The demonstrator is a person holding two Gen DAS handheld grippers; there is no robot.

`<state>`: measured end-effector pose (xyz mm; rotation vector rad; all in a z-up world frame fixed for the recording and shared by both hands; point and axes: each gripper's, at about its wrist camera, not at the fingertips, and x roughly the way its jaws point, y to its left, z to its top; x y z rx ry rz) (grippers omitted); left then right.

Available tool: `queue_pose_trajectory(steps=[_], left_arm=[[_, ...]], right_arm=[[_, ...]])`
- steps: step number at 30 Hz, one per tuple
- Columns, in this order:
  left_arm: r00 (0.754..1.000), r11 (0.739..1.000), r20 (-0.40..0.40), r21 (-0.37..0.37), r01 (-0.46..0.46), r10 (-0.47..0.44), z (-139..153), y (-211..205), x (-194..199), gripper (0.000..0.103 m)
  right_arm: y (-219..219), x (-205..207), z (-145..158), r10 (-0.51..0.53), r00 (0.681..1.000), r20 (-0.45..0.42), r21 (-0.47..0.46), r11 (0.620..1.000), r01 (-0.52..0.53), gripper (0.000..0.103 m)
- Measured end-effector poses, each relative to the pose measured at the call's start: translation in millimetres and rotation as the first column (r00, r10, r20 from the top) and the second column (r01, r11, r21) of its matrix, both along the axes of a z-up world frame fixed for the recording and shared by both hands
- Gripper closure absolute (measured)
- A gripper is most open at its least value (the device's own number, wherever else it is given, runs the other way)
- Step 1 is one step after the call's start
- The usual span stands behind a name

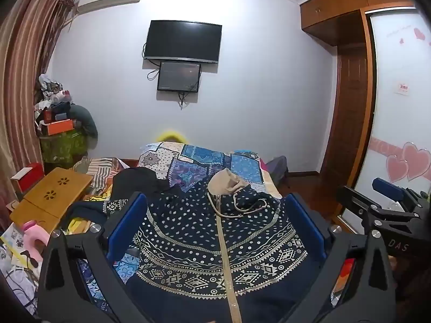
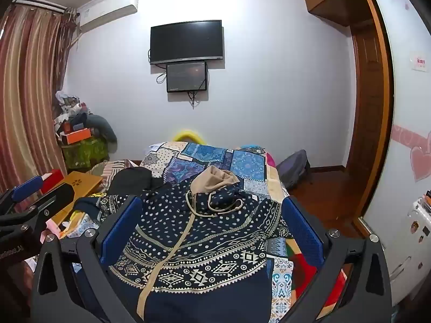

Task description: Fold large clothes

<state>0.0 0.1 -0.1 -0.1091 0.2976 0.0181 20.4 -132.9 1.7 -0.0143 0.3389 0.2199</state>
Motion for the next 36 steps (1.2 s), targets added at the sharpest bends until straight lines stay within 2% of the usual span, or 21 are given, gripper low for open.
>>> queue_pose_trajectory(steps=[36], left_arm=[[1.0, 1.0, 0.005, -0.004, -0.019, 0.019, -3.5, 3.8, 2.3, 0.0]], right_arm=[[1.0, 3.1, -4.2, 0.015, 0.999, -0.037, 0.023, 1.0, -0.014, 0.0]])
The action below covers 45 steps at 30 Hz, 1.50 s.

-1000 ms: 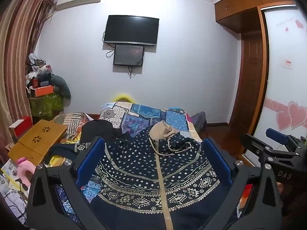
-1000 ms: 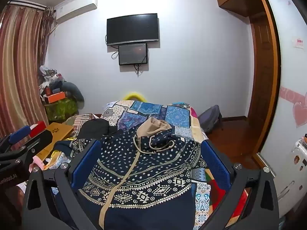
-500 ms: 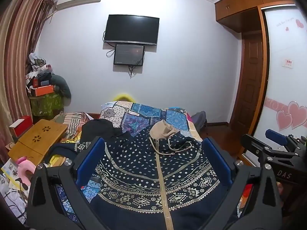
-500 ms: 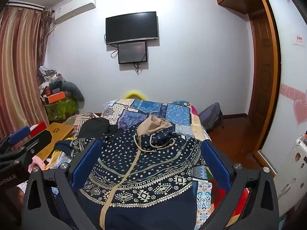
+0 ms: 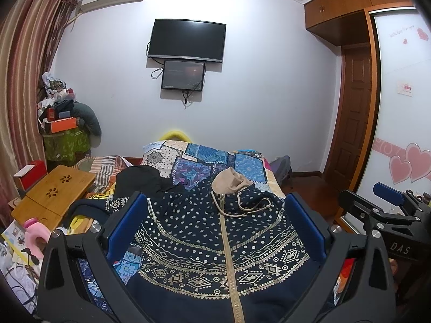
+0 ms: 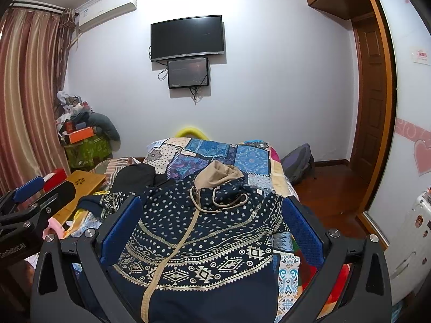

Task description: Fold large clothes

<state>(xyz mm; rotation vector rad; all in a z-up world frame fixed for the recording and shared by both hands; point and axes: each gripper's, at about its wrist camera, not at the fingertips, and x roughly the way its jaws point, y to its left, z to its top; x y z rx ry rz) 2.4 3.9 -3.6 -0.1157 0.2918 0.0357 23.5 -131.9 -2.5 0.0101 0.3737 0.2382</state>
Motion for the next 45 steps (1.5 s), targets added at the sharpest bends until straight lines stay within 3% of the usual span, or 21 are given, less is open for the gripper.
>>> queue_pose_trajectory(steps=[45], left_arm=[[1.0, 1.0, -0.019, -0.008, -0.017, 0.017, -6.8, 3.8, 8.3, 0.0]], right_arm=[[5.1, 4.8, -3.3, 0.002, 1.0, -0.026, 0.001, 1.0, -0.002, 0.0]])
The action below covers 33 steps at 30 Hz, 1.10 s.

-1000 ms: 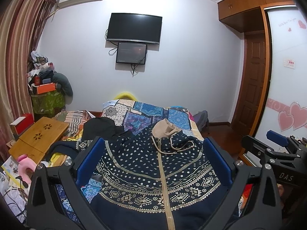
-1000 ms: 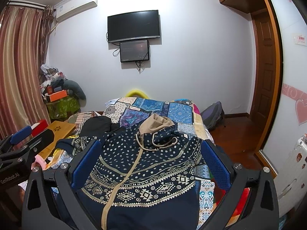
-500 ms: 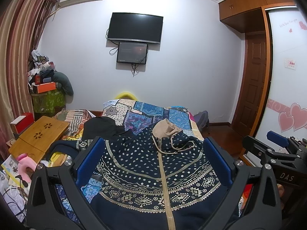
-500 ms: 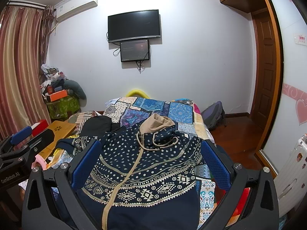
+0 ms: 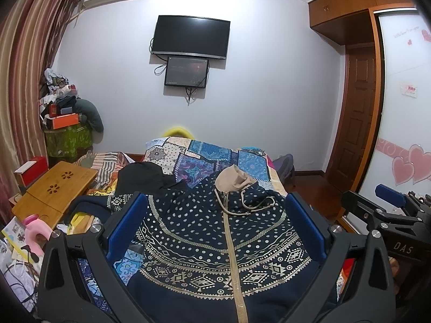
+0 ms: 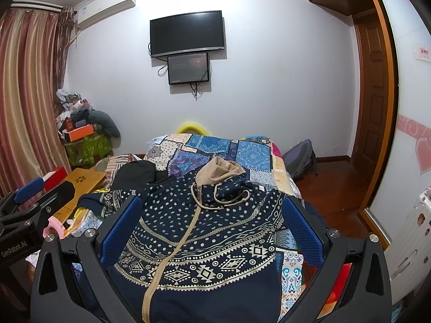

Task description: Fold large clothes

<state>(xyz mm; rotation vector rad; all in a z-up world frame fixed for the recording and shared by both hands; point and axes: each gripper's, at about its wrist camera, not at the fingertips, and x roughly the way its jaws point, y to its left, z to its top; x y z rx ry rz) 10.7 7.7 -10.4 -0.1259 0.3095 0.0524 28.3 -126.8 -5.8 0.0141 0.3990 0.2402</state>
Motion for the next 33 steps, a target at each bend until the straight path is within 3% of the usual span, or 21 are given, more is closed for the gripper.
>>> queue_pose_trajectory(steps=[13, 23, 30, 33], left_arm=[[0.997, 0.997, -0.024, 0.005, -0.072, 0.072, -3.4, 31.7, 33.8, 0.0], [0.974, 0.976, -0.072, 0.027, -0.214, 0.216, -19.9, 106.1, 96.6, 0.0], [0.925, 0.942, -0.212, -0.052, -0.332, 0.315, -71.2, 193.6, 149.1, 0.0], [0.861, 0.902, -0.319, -0.039, -0.429, 0.396, -104.3, 232.8, 170.4, 0.0]], right_arm=[[-0.8, 32.0, -10.4, -0.009, 0.998, -0.057, -0.008, 1.0, 0.009, 0.0], [-1.4, 84.3, -21.9, -0.058, 0.992, -0.115, -0.03, 0.998, 0.054, 0.0], [-2.3, 122.7, -34.1, -0.106, 0.983, -0.149, -0.067, 0.993, 0.097, 0.0], [-1.9, 135.5, -43.7, -0.123, 0.976, -0.182, -0.081, 0.991, 0.11, 0.0]])
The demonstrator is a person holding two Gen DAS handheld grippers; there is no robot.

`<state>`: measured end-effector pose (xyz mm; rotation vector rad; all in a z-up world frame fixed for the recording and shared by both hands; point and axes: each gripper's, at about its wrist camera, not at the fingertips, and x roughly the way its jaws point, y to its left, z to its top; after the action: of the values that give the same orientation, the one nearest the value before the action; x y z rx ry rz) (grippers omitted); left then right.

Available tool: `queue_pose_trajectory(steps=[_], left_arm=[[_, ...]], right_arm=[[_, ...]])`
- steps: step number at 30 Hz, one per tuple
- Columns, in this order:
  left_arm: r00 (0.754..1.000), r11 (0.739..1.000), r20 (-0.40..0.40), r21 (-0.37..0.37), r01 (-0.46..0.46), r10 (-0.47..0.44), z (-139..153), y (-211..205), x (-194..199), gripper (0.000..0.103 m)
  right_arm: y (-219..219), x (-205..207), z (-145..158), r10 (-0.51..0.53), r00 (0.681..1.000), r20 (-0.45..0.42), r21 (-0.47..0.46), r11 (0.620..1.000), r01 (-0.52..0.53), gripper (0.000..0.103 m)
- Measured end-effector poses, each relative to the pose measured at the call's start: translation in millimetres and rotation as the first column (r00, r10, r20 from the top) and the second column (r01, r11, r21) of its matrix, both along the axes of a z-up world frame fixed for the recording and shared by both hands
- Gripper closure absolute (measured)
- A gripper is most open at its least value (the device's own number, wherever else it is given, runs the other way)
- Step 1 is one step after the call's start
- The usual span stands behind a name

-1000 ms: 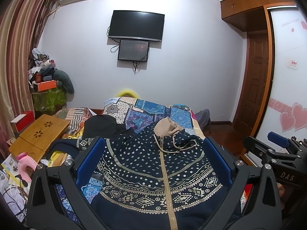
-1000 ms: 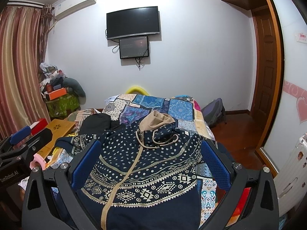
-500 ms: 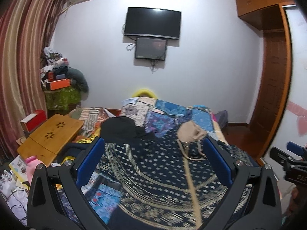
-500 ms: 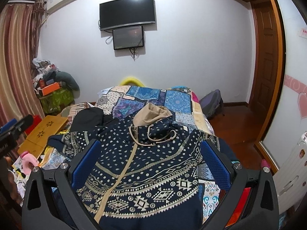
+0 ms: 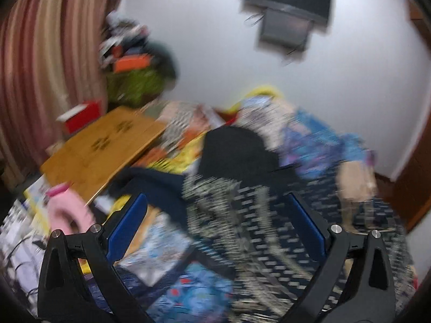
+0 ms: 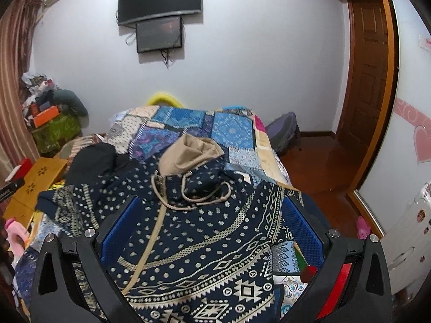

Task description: Fold large clothes

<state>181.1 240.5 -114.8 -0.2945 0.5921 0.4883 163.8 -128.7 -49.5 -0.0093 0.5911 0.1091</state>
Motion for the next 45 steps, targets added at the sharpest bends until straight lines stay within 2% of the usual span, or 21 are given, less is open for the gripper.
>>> queue_pose_trajectory(steps=[3, 5, 6, 8, 9, 12, 15, 18, 20, 24, 27, 29, 30, 32, 35, 37, 39, 45], left_arm=[[0.996, 0.998, -0.08, -0.043, -0.043, 0.04, -32.7, 28.4, 14.1, 0.0], [0.992, 0.991, -0.117, -0.117, -0.059, 0.046, -58.2, 49.1, 19.6, 0.0], [0.99, 0.98, -0.135, -0.185, -0.072, 0.047, -74.0, 62.6, 22.3, 0.0], [0.987, 0.948, -0.152, -0.305, -0.09, 0.044, -95.1, 77.4, 24.5, 0.001], [0.986, 0.92, -0.158, -0.379, -0.105, 0.048, -107.9, 87.2, 25.1, 0.002], [0.984, 0.85, -0.172, -0.512, -0.128, 0.045, -135.1, 106.3, 28.2, 0.012], [0.983, 0.814, -0.18, -0.564, -0.14, 0.044, -149.7, 113.4, 33.4, 0.014], [0.988, 0.808, -0.151, -0.579, -0.109, 0.025, -151.4, 115.1, 40.2, 0.015], [0.988, 0.813, -0.151, -0.571, -0.114, 0.032, -151.8, 117.4, 47.0, 0.022], [0.986, 0.801, -0.148, -0.58, -0.149, 0.077, -159.3, 138.2, 58.4, 0.032], [0.981, 0.78, -0.157, -0.597, -0.187, 0.115, -165.2, 151.8, 59.9, 0.043], [0.976, 0.773, -0.167, -0.598, -0.213, 0.14, -164.7, 154.5, 57.9, 0.055], [0.973, 0.775, -0.173, -0.59, -0.225, 0.151, -162.5, 153.6, 56.9, 0.06], [0.974, 0.798, -0.168, -0.56, -0.221, 0.151, -154.4, 148.2, 56.7, 0.083], [0.975, 0.849, -0.168, -0.485, -0.212, 0.147, -135.9, 137.9, 58.7, 0.1], [0.978, 0.877, -0.151, -0.437, -0.199, 0.146, -118.8, 131.1, 58.2, 0.1], [0.984, 0.893, -0.117, -0.416, -0.172, 0.134, -99.2, 124.6, 57.9, 0.1], [1.0, 0.942, 0.003, -0.335, -0.01, 0.012, -32.9, 77.4, 68.5, 0.101]], right_arm=[[0.9, 13.6, -12.6, -0.01, 0.999, -0.048, -0.006, 1.0, 0.01, 0.0], [2.0, 20.5, -21.0, -0.014, 0.997, -0.079, -0.011, 1.0, 0.013, 0.0], [2.8, 23.6, -24.5, -0.015, 0.996, -0.093, -0.016, 1.0, 0.014, 0.0], [4.2, 30.7, -31.1, -0.018, 0.993, -0.115, -0.026, 1.0, 0.015, 0.0], [4.9, 33.9, -34.6, -0.021, 0.992, -0.127, -0.035, 0.999, 0.016, 0.0], [7.6, 41.4, -42.4, -0.025, 0.988, -0.155, -0.05, 0.999, 0.018, 0.0], [11.0, 47.8, -49.2, -0.027, 0.984, -0.178, -0.058, 0.998, 0.017, 0.0], [14.3, 52.8, -55.8, -0.032, 0.98, -0.197, -0.075, 0.997, 0.017, 0.0], [15.2, 56.0, -59.2, -0.034, 0.977, -0.208, -0.083, 0.996, 0.017, 0.0], [16.8, 57.9, -62.0, -0.032, 0.976, -0.216, -0.091, 0.996, 0.012, 0.0], [17.0, 58.1, -62.8, -0.034, 0.975, -0.218, -0.098, 0.995, 0.013, 0.0], [17.1, 58.1, -62.7, -0.035, 0.975, -0.218, -0.099, 0.995, 0.014, 0.0], [17.2, 58.1, -62.4, -0.035, 0.975, -0.218, -0.099, 0.995, 0.014, 0.0], [17.4, 57.1, -61.5, -0.036, 0.976, -0.215, -0.097, 0.995, 0.016, 0.0], [16.4, 54.6, -58.9, -0.033, 0.977, -0.212, -0.094, 0.996, 0.013, 0.0], [15.5, 51.0, -55.3, -0.03, 0.979, -0.2, -0.095, 0.995, 0.011, 0.0], [14.3, 47.9, -51.7, -0.03, 0.982, -0.186, -0.1, 0.995, 0.012, 0.0], [8.0, 41.0, -44.7, -0.035, 0.986, -0.165, -0.089, 0.996, 0.021, 0.0]])
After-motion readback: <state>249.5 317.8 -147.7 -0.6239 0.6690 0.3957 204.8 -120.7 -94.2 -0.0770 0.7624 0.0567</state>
